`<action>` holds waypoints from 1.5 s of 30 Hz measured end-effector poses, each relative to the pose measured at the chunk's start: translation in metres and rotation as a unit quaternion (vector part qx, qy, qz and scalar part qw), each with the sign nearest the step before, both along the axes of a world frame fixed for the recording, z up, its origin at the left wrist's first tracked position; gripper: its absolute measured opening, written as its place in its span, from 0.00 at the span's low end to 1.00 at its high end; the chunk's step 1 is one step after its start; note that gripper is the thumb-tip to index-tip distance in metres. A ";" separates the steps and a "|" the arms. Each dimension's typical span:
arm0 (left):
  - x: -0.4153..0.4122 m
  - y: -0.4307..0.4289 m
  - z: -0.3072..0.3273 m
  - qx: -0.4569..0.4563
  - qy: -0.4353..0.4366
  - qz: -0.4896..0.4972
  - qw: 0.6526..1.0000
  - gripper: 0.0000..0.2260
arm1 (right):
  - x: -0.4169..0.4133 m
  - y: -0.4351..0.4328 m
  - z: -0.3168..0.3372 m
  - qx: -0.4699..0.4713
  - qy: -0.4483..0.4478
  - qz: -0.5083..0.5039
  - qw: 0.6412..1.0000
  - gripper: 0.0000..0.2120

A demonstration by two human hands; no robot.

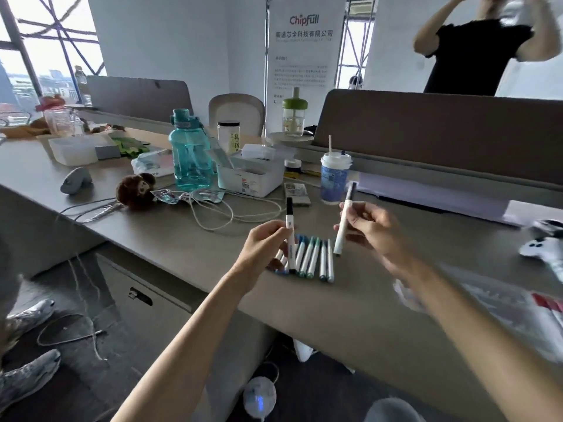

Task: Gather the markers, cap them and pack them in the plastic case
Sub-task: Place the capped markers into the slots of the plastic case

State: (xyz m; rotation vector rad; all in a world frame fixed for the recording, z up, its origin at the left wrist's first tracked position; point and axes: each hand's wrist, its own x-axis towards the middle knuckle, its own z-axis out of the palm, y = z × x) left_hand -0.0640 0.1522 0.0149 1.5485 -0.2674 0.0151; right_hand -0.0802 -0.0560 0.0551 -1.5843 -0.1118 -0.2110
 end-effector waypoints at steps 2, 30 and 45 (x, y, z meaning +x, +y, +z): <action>-0.007 -0.034 0.002 -0.002 -0.002 -0.047 0.999 0.06 | -0.021 -0.030 -0.002 0.006 -0.030 -0.025 0.999 0.06; 0.008 -0.219 -0.042 0.256 -0.123 -0.105 0.953 0.14 | -0.092 -0.194 -0.047 0.100 0.034 -0.108 0.989 0.07; 0.001 -0.218 -0.040 0.241 -0.130 -0.106 0.956 0.14 | -0.092 -0.183 -0.049 0.061 0.082 -0.109 0.989 0.10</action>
